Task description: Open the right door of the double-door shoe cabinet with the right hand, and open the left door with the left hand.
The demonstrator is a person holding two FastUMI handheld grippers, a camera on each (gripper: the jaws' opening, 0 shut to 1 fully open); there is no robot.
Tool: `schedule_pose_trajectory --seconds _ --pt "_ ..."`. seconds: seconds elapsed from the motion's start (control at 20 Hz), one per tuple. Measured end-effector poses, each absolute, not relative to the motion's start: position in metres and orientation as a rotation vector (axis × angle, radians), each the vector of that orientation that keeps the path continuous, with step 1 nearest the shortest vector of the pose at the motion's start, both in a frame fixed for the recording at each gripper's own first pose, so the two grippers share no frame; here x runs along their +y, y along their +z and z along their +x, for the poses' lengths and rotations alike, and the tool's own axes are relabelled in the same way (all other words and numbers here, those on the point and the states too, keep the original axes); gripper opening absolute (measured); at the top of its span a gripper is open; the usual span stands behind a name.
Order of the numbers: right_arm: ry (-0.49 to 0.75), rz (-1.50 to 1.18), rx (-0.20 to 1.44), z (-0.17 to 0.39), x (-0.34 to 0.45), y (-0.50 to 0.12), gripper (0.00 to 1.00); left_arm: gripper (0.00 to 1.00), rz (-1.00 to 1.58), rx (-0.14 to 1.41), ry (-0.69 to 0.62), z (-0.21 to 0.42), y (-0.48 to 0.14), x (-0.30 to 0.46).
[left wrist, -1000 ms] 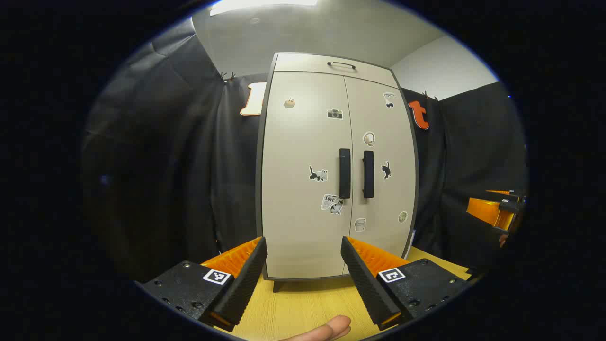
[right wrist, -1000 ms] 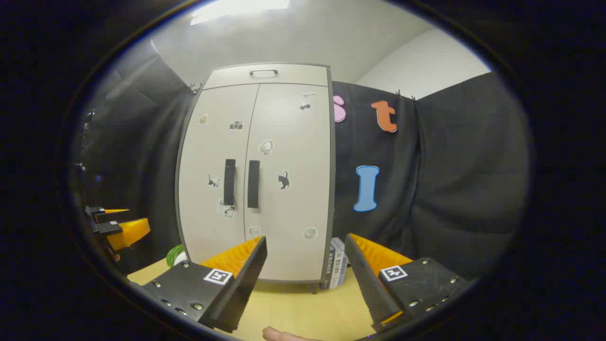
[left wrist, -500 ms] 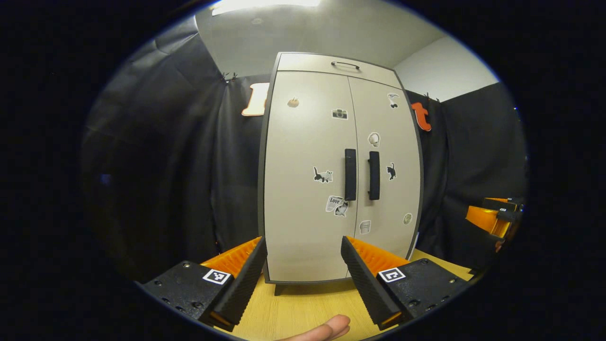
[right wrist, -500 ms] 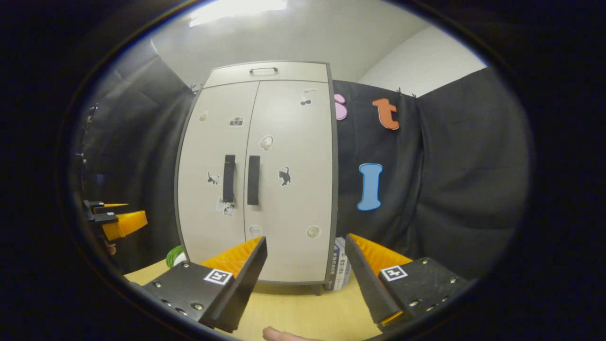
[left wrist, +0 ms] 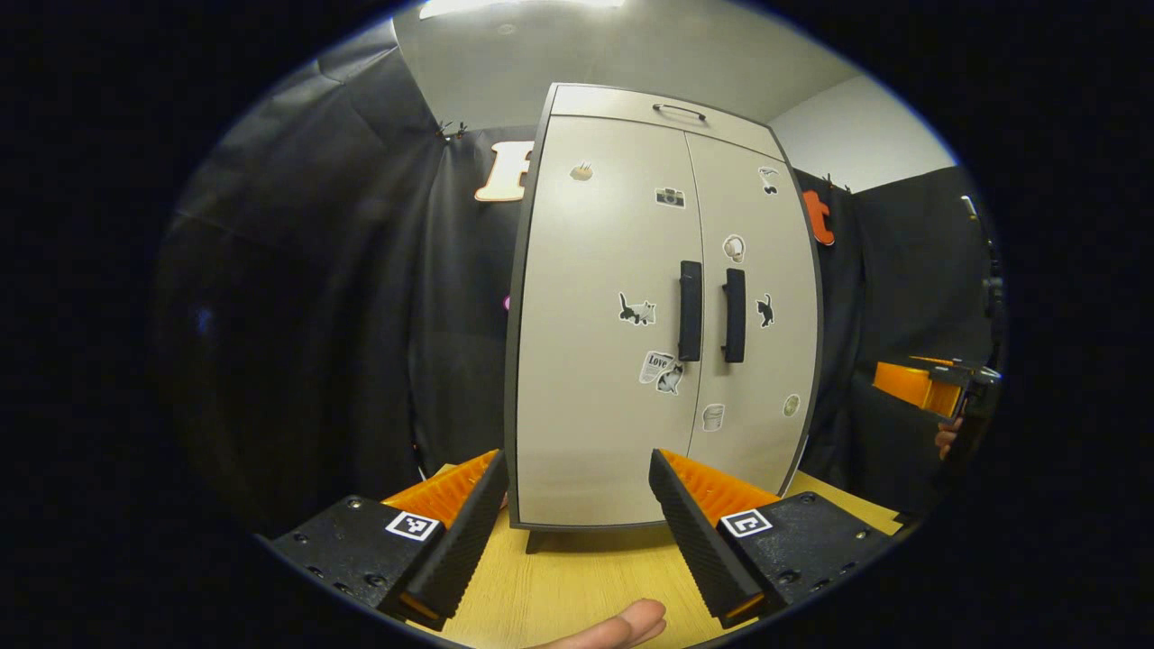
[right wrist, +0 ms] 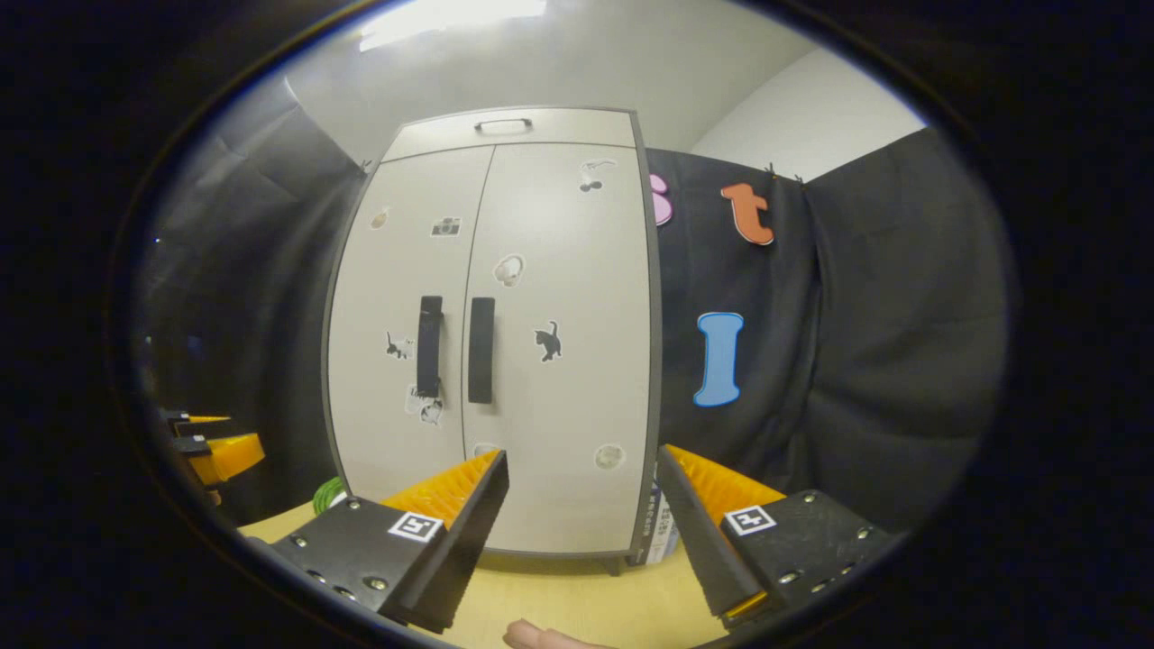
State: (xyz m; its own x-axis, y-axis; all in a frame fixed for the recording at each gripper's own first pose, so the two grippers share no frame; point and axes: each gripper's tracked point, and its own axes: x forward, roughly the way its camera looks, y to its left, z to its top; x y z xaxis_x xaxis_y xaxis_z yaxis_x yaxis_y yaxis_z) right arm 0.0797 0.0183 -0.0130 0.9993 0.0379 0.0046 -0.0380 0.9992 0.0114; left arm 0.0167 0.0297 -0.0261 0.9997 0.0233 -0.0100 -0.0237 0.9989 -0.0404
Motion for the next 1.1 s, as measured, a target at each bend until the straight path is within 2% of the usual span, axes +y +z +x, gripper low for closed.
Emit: schedule_pose_trajectory --seconds 0.15,0.2,0.25,0.7,0.75,0.8,0.85,0.9,0.95,1.0,1.1 --pt "0.045 0.035 -0.009 0.111 0.026 -0.007 0.98 0.98 -0.028 -0.004 0.004 0.009 -0.026 0.027" --pt "0.049 0.036 -0.004 0.123 0.031 -0.006 0.93 0.98 -0.027 -0.006 0.003 0.005 -0.026 0.027" --pt "0.064 0.035 0.005 0.136 0.039 -0.003 0.98 0.98 -0.024 -0.006 0.004 0.002 -0.026 0.027" --pt "0.198 0.019 -0.012 0.225 0.127 0.035 0.98 0.98 -0.036 0.025 -0.001 -0.025 -0.044 0.033" --pt "0.197 0.012 -0.020 0.231 0.133 0.038 0.94 0.98 -0.030 0.017 0.008 -0.027 -0.042 0.037" --pt "0.196 0.011 -0.032 0.237 0.139 0.040 0.98 0.98 -0.026 0.009 0.016 -0.029 -0.041 0.039" --pt "0.198 0.005 -0.038 0.243 0.146 0.041 0.98 0.97 -0.019 0.003 0.020 -0.030 -0.039 0.041" --pt "0.192 -0.004 -0.038 0.251 0.152 0.040 0.94 0.97 -0.014 -0.001 0.020 -0.031 -0.038 0.041" --pt "0.167 -0.003 -0.023 0.257 0.152 0.036 0.98 0.97 -0.012 -0.004 0.016 -0.033 -0.037 0.041" --pt "0.177 0.026 -0.023 0.264 0.159 0.035 0.98 0.98 -0.009 -0.009 0.009 -0.034 -0.036 0.039" --pt "0.180 0.065 0.008 0.272 0.165 0.028 0.79 0.98 -0.002 -0.013 -0.003 -0.036 -0.036 0.038"
